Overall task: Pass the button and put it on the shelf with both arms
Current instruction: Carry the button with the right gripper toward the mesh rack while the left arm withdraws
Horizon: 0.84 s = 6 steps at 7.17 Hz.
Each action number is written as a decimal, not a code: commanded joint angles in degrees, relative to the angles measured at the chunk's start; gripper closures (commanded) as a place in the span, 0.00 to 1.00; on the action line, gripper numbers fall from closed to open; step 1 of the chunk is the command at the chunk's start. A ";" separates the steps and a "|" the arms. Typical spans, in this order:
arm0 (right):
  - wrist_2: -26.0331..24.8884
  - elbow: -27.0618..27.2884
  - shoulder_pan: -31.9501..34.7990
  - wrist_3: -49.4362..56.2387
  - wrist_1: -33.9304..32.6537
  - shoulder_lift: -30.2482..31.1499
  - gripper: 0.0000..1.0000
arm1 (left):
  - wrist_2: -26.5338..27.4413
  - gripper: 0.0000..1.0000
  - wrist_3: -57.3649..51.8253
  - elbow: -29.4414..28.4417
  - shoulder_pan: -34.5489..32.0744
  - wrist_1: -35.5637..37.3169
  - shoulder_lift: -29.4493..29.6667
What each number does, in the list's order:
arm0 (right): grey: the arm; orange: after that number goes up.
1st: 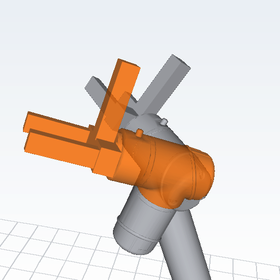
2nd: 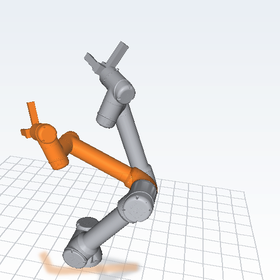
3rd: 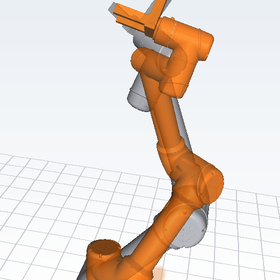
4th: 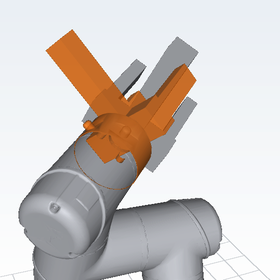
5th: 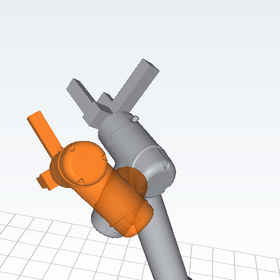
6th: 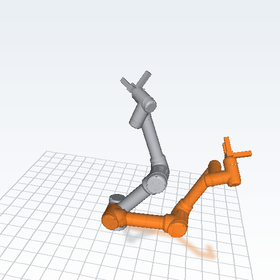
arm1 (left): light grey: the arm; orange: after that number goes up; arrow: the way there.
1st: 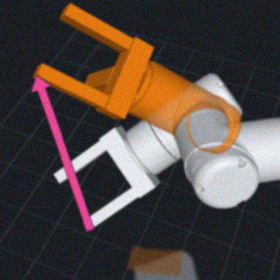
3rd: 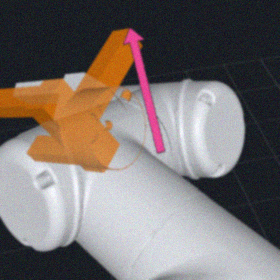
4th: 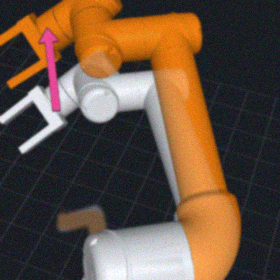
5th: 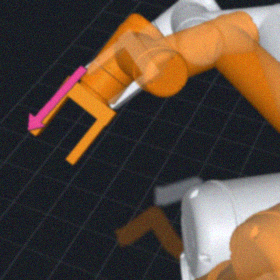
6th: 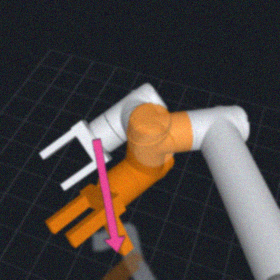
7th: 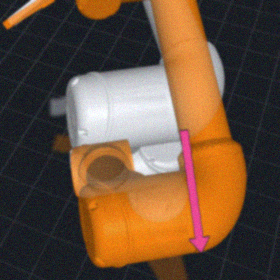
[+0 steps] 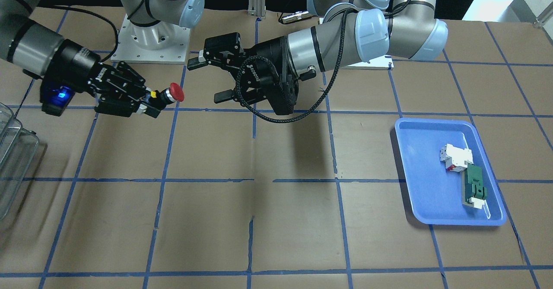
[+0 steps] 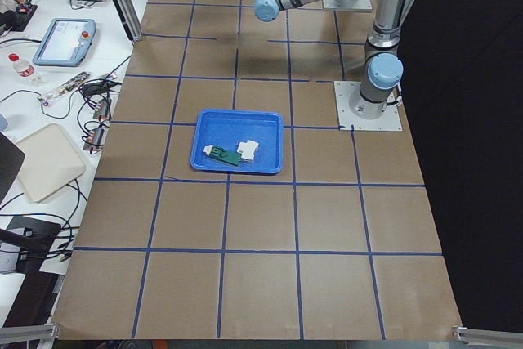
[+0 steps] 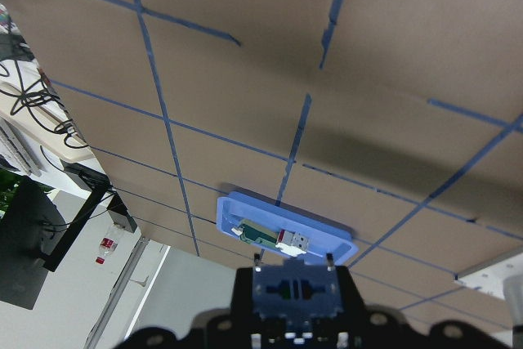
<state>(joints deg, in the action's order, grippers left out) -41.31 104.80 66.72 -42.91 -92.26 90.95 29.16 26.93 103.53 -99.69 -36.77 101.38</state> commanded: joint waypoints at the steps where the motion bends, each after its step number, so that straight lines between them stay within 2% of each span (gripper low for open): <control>1: -13.80 -5.79 -4.76 17.85 0.41 -0.06 1.00 | 8.69 0.00 1.20 -5.94 0.02 -9.73 0.31; 2: -24.59 -9.58 -5.11 31.26 2.33 -1.37 1.00 | 13.86 0.00 0.76 -10.59 0.02 -17.47 0.31; 3: -29.66 -12.66 -6.42 37.92 3.40 -3.56 1.00 | 19.22 0.00 0.67 -14.03 0.02 -24.51 0.57; 4: -33.80 -16.52 -8.43 43.38 7.50 -6.02 1.00 | 26.06 0.00 0.06 -15.80 0.02 -29.37 0.31; 6: -44.77 -25.65 -10.12 51.31 11.12 -14.27 1.00 | 40.20 0.00 -3.63 -15.38 2.73 -30.99 -0.57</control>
<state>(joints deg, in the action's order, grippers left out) -79.47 84.67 57.45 3.34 -83.72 81.26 60.72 25.13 88.36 -98.70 -66.02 101.18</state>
